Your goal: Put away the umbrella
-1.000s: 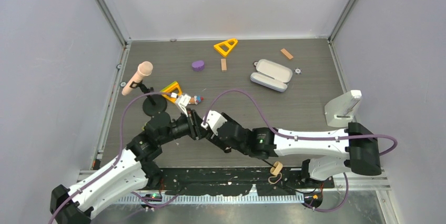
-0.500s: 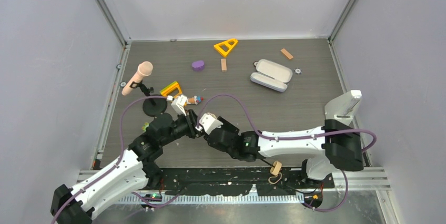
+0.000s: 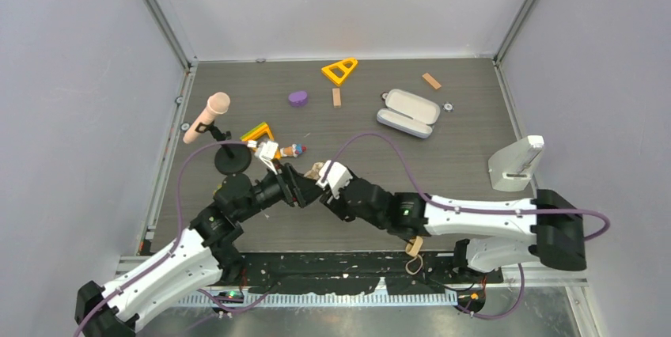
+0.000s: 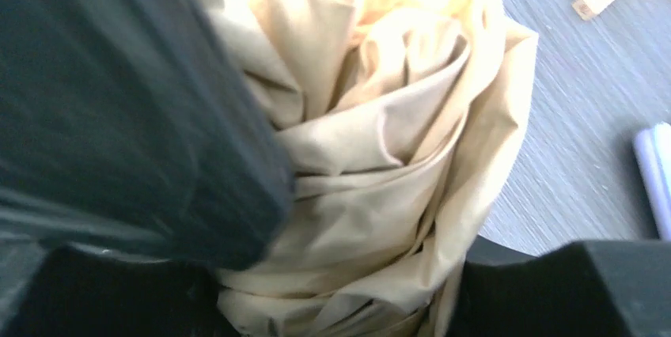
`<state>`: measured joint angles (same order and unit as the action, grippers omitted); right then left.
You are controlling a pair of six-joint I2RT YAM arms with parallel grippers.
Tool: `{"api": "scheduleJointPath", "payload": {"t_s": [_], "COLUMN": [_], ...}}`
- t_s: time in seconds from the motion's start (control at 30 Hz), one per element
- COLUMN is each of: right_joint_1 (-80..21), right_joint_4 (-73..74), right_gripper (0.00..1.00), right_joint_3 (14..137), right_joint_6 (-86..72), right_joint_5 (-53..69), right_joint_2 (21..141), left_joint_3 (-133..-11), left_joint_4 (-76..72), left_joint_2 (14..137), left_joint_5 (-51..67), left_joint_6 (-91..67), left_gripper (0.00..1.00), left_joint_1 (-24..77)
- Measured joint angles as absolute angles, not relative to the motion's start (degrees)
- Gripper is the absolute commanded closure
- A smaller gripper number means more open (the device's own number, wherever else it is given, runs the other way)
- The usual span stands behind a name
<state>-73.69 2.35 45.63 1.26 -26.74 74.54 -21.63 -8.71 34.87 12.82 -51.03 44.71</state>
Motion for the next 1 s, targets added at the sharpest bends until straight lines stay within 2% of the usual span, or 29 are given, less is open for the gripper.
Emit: {"api": "scheduleJointPath", "payload": {"t_s": [0.07,0.3,0.47,0.73,1.0], "right_joint_1": [-71.7,-60.4,-56.1,-54.6,-54.6], "right_joint_4": [1.6,1.5,0.5,-7.2,-16.5], "right_gripper": [0.94,0.94,0.94,0.94,0.94], "right_joint_3": [44.1,41.0,40.8,41.7,43.6], "right_joint_6": [1.6,-0.4,-3.7,-14.6,-23.6], "right_joint_5": [-21.5,1.3,18.7,44.4,55.9], "right_joint_2": [70.8,60.6,55.7,57.6,61.8], "left_joint_3": [-22.4,-29.6,-32.7,-37.7,-40.4], "left_joint_4": [-9.1,-8.4,-6.0,-2.2,-4.2], "left_joint_2": [33.3,26.1,23.1,28.4,34.3], "left_joint_5": [12.6,16.6,17.8,27.0,35.1], "left_joint_6": [-49.4,-42.4,-36.9,-31.0,-29.4], "left_gripper": [0.00,0.00,0.01,0.00,0.00], "left_joint_1": [44.4,45.1,44.5,44.5,46.2]}}
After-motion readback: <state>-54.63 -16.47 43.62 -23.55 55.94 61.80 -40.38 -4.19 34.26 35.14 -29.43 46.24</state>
